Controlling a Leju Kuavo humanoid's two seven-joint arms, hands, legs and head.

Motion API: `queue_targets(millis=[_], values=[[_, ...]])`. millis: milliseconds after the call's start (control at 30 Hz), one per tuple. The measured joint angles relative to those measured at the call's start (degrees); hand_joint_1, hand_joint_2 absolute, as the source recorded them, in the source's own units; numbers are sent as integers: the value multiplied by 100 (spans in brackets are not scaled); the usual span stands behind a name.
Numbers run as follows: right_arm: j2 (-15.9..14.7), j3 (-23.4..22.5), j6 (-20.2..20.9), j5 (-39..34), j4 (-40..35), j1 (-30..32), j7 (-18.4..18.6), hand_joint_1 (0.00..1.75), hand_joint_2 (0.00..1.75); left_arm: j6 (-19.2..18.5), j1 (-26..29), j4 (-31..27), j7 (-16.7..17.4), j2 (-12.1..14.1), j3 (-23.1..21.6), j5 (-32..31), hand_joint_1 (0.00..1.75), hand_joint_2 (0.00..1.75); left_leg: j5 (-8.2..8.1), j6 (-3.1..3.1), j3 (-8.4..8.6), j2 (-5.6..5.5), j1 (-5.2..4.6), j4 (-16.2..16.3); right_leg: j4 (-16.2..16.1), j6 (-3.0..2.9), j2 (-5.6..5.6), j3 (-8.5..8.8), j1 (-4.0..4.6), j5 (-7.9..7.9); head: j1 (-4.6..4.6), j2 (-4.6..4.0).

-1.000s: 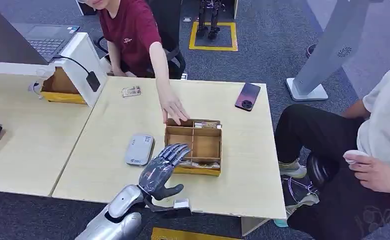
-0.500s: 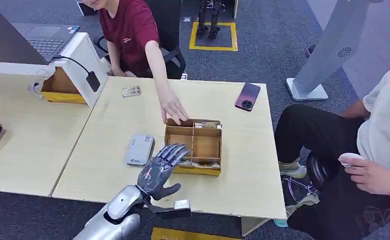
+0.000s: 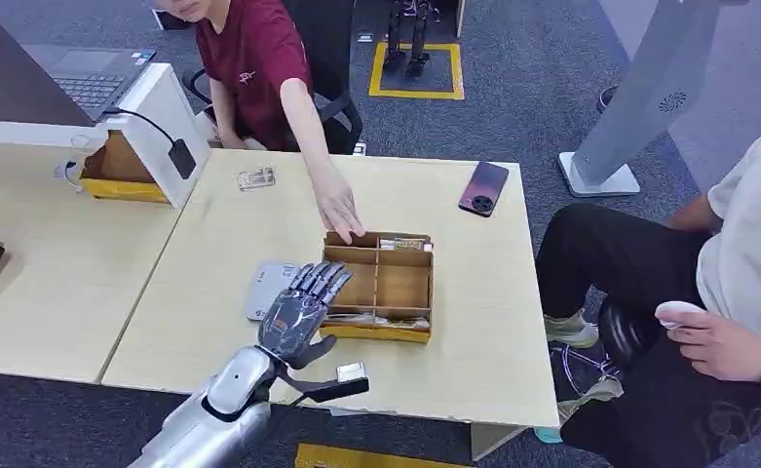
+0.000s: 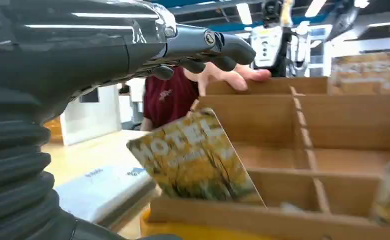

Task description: Pass the card to the sensor for recognition and then transmit it.

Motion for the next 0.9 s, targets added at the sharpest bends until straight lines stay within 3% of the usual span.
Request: queue_targets(millis=[367, 700, 900], values=[[0, -76, -7, 79, 0, -9, 20, 0, 175, 61, -160, 387, 35, -201, 177, -63, 0, 175, 0, 0, 1, 1, 0, 0, 0, 0, 0, 0, 0, 0, 0, 0], [0, -116, -15, 79, 0, -7, 4, 0, 175, -105, -160, 419, -293, -223, 216, 345, 0, 175, 0, 0, 1, 1, 0, 0, 0, 0, 1, 0, 0, 0, 0, 0], [0, -129, -15, 66, 0, -6, 0, 0, 175, -134, -158, 358, -306, -221, 218, 442, 0, 175, 0, 0, 0, 1, 0, 0, 0, 0, 0, 0, 0, 0, 0, 0]])
